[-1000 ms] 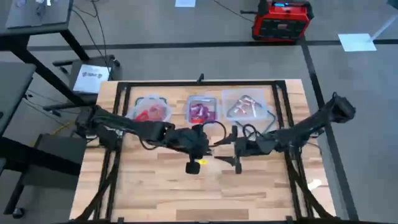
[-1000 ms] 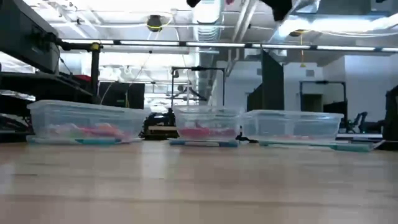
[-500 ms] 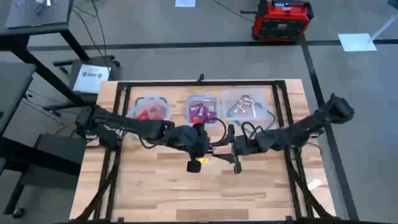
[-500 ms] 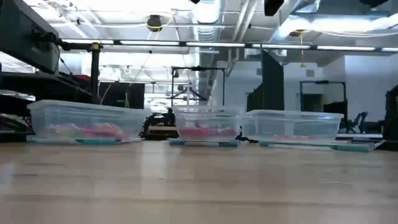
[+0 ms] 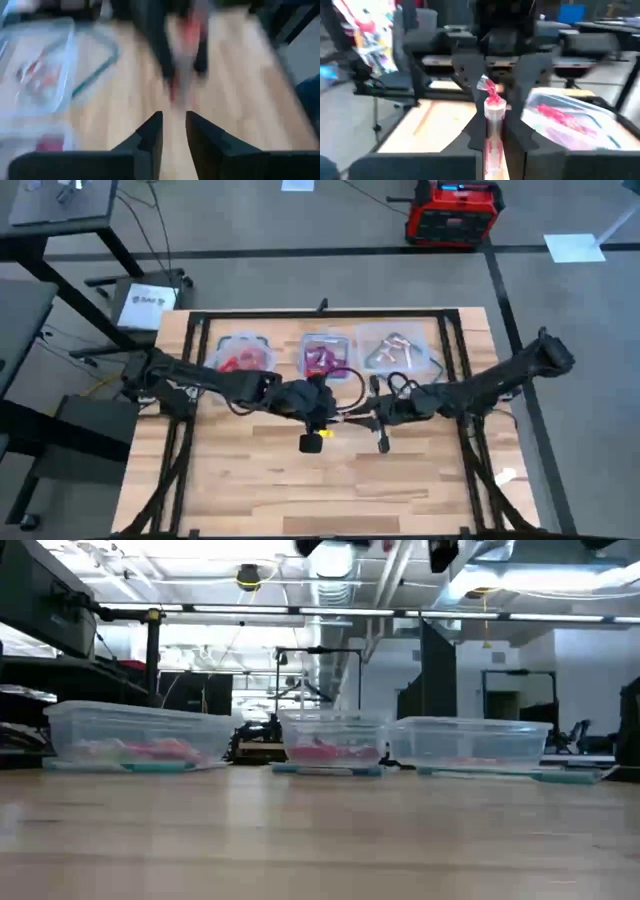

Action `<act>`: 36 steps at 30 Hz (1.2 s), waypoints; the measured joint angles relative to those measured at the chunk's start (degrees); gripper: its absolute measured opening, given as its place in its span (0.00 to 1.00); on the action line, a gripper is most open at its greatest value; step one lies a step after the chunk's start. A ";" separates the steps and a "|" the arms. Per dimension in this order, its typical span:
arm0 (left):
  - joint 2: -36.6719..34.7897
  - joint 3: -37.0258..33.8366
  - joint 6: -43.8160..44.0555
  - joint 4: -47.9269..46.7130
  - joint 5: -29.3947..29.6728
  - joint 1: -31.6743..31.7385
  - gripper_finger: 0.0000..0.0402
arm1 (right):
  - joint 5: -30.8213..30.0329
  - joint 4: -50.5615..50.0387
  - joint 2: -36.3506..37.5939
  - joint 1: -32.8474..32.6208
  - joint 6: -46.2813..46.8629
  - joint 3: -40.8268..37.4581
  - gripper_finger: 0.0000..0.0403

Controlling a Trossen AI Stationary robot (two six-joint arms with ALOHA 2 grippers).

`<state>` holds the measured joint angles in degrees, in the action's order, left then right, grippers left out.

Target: Sort candy

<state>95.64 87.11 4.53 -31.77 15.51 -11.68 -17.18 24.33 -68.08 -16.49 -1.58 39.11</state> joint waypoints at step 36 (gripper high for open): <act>0.00 -0.07 9.96 -23.24 16.34 -1.61 0.20 | 12.95 -50.04 12.31 35.64 11.20 0.02 0.62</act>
<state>95.64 87.05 14.49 -55.01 31.85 -13.30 -4.23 -25.72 -55.77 19.15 9.62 39.13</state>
